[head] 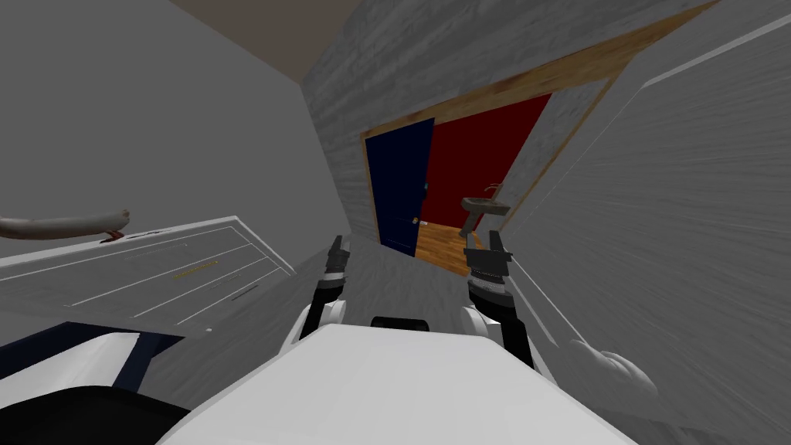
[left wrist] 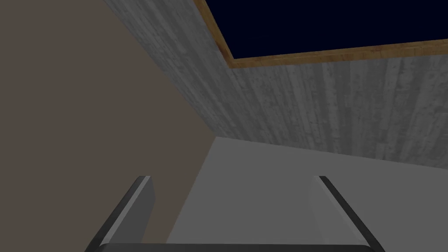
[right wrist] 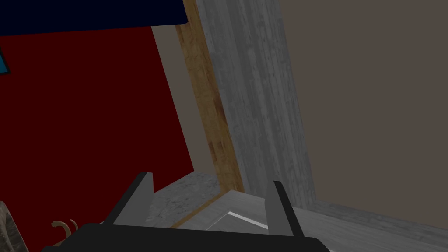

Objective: Pull the door open

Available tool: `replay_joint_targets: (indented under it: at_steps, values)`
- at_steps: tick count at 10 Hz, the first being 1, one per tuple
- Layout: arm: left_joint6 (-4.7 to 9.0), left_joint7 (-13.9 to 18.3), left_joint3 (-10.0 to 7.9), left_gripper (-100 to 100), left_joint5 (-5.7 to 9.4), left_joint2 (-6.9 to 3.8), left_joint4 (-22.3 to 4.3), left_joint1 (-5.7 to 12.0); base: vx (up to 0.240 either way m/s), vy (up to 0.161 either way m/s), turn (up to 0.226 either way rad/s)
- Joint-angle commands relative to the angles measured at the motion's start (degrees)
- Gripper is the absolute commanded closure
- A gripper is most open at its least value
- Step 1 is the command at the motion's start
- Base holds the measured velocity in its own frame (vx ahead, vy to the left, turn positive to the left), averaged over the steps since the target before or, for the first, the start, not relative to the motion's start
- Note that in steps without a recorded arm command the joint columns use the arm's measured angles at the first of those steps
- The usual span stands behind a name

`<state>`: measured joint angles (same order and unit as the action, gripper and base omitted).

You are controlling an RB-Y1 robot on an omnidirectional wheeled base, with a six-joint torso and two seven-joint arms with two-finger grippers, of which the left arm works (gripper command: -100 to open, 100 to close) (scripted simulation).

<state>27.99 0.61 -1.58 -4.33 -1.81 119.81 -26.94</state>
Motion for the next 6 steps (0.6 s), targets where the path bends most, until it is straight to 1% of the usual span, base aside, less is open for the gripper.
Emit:
replay_joint_targets:
  at_steps: [1,2,5,6]
  values:
    - [0.69,-1.47,0.17,-100,-0.48,-0.38,-1.58,0.51,0.111,-0.053,-0.009]
    - [1.35,-2.95,0.26,-100,-0.95,-0.92,-3.29,0.99,0.132,-0.079,-0.022]
    - [2.48,-5.43,0.42,-100,-1.72,-1.72,-6.16,1.79,0.108,-0.077,-0.01]
    - [3.25,-7.15,0.52,-100,-2.26,-2.26,-8.14,2.34,0.139,-0.086,-0.021]
